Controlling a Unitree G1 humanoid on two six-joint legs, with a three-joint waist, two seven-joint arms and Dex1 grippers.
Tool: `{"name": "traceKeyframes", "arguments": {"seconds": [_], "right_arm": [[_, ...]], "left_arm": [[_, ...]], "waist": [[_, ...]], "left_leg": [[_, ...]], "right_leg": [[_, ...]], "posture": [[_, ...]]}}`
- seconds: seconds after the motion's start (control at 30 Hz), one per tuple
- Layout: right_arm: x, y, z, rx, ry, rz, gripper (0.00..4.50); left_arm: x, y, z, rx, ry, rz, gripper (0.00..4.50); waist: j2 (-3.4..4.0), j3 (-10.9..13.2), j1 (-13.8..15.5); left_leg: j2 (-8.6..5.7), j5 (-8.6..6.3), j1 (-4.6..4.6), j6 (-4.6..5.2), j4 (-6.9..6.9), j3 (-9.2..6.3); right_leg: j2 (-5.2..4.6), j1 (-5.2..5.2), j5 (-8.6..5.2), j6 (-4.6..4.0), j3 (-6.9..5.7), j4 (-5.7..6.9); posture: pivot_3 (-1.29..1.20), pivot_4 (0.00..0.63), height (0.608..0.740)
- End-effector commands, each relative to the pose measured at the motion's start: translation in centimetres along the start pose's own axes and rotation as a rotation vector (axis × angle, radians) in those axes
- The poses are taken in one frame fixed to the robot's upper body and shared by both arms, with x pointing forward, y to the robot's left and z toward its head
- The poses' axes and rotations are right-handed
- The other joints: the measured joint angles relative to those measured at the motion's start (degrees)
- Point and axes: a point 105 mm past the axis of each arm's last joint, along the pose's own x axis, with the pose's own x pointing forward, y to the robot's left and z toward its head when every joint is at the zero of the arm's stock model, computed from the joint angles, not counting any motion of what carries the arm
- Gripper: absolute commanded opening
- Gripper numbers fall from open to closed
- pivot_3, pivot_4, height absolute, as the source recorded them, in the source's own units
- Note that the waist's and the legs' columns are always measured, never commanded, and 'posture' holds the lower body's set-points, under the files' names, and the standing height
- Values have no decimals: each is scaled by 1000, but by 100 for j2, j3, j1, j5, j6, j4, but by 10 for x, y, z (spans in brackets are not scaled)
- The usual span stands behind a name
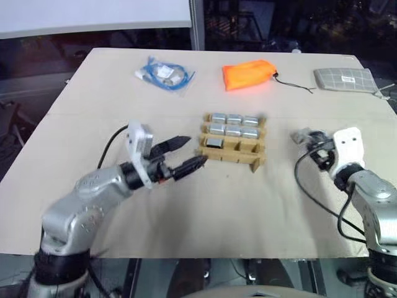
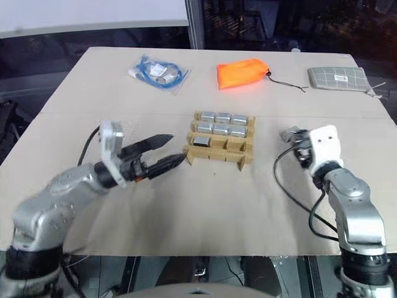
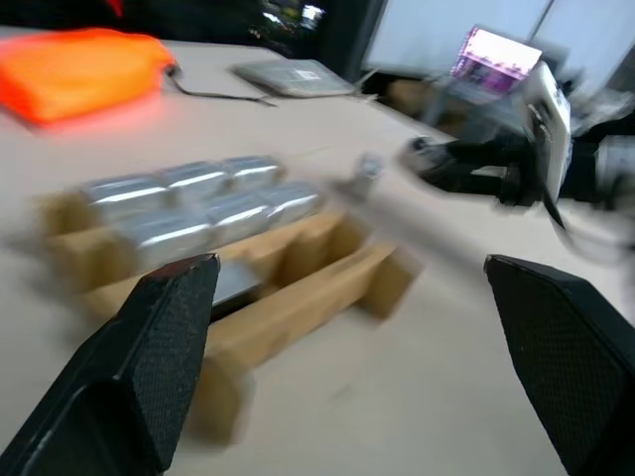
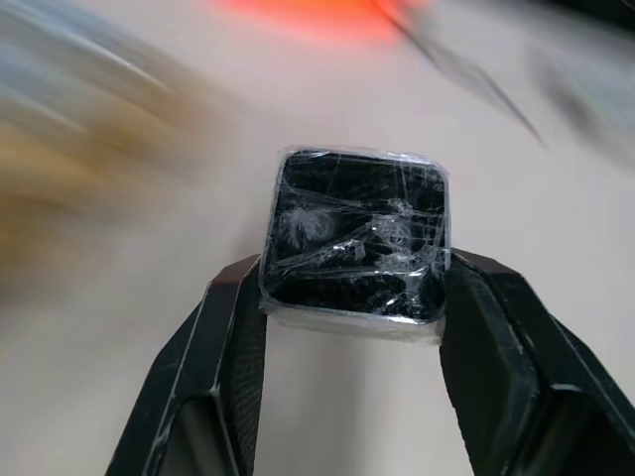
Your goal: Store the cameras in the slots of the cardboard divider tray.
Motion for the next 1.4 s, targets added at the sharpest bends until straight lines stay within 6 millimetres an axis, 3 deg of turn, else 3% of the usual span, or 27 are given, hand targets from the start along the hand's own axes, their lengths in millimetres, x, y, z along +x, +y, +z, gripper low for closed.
{"name": "traceKeyframes", "arguments": {"seconds": [0.03,0.17,0.43,0.53,0.73,0.77,0.83,0.97,1.0,1.03,1.13,1.3,1.4], "right_arm": [[3,38,41,-138,-176,208,1914],[11,65,60,-229,-271,326,1914],[16,76,71,-285,-330,349,1914],[16,77,75,-289,-343,348,1913],[17,77,77,-301,-353,349,1913],[17,78,77,-289,-350,361,1913],[15,80,75,-253,-341,402,1913],[12,81,73,-227,-334,408,3979],[12,76,71,-199,-321,365,3979],[11,69,68,-172,-305,315,4483],[-1,60,59,-29,-292,282,4483],[-22,45,47,3,-249,230,4483],[-32,39,45,26,-240,206,4483]], "left_arm": [[9,-5,-3,-184,83,-32,4500],[27,-8,7,-284,69,-64,4500],[35,-7,8,-318,108,-36,4500],[36,-10,4,-342,129,-52,3625],[42,-13,-1,-364,143,-70,863],[42,-13,0,-364,140,-71,756],[42,-11,1,-359,134,-69,761],[41,-6,7,-329,113,-61,761],[41,-2,10,-286,105,-45,761],[42,4,18,-235,49,-28,761],[41,24,24,-48,49,-18,761],[49,42,29,209,123,-151,761],[58,49,21,399,210,-268,761]], "waist": [[-1,0,6],[-14,7,55],[-19,8,76],[-19,8,79],[-19,8,91],[-19,8,91],[-19,8,90],[-19,8,90],[-18,8,90],[-19,8,100],[-19,7,158],[-19,7,219],[-19,7,210]], "left_leg": [[0,0,0,0,8,-2],[-3,5,-10,-9,42,-11],[-11,16,-14,-27,46,-22],[-11,17,-13,-29,45,-23],[-13,17,-14,-29,46,-24],[-13,17,-14,-29,46,-24],[-14,17,-13,-29,46,-23],[-14,17,-13,-29,46,-23],[-14,17,-13,-29,46,-23],[-14,17,-13,-29,46,-23],[-22,18,-16,-30,44,-21],[-30,17,-16,-29,44,-7],[-30,17,-22,-28,44,1]], "right_leg": [[0,3,0,0,-2,1],[-2,10,2,1,-10,6],[-8,14,4,1,-22,9],[-8,14,4,1,-23,9],[-10,15,4,0,-24,9],[-10,15,4,0,-24,9],[-9,15,4,0,-24,9],[-9,15,4,0,-24,9],[-9,15,4,0,-24,9],[-9,15,4,0,-24,9],[-6,15,4,0,-29,7],[0,15,3,-1,-26,-2],[2,15,2,-1,-31,-6]], "posture": [[0,150,740],[0,150,740],[0,150,740],[0,150,740],[0,150,740],[0,150,740],[0,150,740],[0,150,740],[0,150,740],[0,150,740],[0,150,740],[0,150,740],[0,150,740]]}}
